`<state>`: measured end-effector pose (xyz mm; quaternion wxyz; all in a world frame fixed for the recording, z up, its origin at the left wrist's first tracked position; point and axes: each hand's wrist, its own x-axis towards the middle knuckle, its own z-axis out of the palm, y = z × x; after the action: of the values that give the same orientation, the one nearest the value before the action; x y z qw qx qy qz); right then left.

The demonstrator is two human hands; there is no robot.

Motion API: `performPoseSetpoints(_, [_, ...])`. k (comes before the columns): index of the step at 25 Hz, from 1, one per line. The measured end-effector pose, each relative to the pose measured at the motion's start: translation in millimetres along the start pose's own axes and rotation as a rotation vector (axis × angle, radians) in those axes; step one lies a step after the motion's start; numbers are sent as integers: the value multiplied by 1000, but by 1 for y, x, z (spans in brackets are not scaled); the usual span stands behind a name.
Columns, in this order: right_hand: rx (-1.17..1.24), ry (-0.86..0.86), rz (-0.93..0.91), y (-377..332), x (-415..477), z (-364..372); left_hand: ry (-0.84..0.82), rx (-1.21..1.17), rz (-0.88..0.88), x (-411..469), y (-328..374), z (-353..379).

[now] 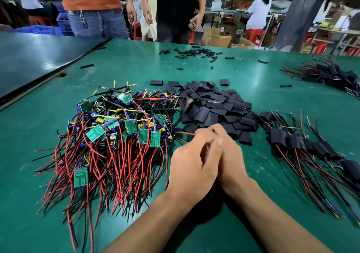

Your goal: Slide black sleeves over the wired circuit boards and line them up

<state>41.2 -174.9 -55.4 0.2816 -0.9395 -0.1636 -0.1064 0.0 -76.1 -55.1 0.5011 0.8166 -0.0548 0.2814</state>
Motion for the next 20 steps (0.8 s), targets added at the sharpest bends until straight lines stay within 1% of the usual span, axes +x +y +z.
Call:
performPoseSetpoints(1, [-97, 62, 10, 2, 4, -3, 14, -13, -39, 2, -2, 0])
performPoseSetpoints(2, [-103, 155, 38, 4, 8, -5, 20, -11, -91, 4, -5, 0])
performPoseSetpoints(3, [-50, 259, 77, 8, 10, -7, 16, 5, -153, 6, -10, 1])
performPoseSetpoints(4, [40, 361, 89, 13, 11, -8, 4, 26, -222, 9, -13, 1])
performPoseSetpoints(5, [171, 405, 98, 16, 11, -9, -12, 22, -300, 12, -17, 0])
performPoseSetpoints(6, [341, 380, 103, 19, 13, -9, -23, -42, -386, 15, -19, -1])
performPoseSetpoints(7, [535, 281, 113, 20, 13, -12, -21, -152, -472, 18, -19, -1])
performPoseSetpoints(9, [842, -31, 159, 21, 11, -20, 12, -379, -628, 24, -17, -1])
performPoseSetpoints(10, [933, -168, 191, 24, 11, -24, 19, -455, -685, 26, -16, -2])
performPoseSetpoints(12, [1019, -361, 219, 28, 10, -32, 12, -565, -746, 28, -14, -3])
performPoseSetpoints(15, [1086, -553, 179, 30, 7, -41, 18, -645, -785, 28, -11, -5])
performPoseSetpoints(17, [1066, -651, 169, 33, 7, -45, 20, -671, -808, 27, -9, -6])
performPoseSetpoints(19, [1040, -696, 177, 38, 9, -45, -4, -704, -813, 28, -10, -6])
performPoseSetpoints(20, [1044, -658, 201, 40, 10, -44, -39, -718, -815, 27, -10, -8])
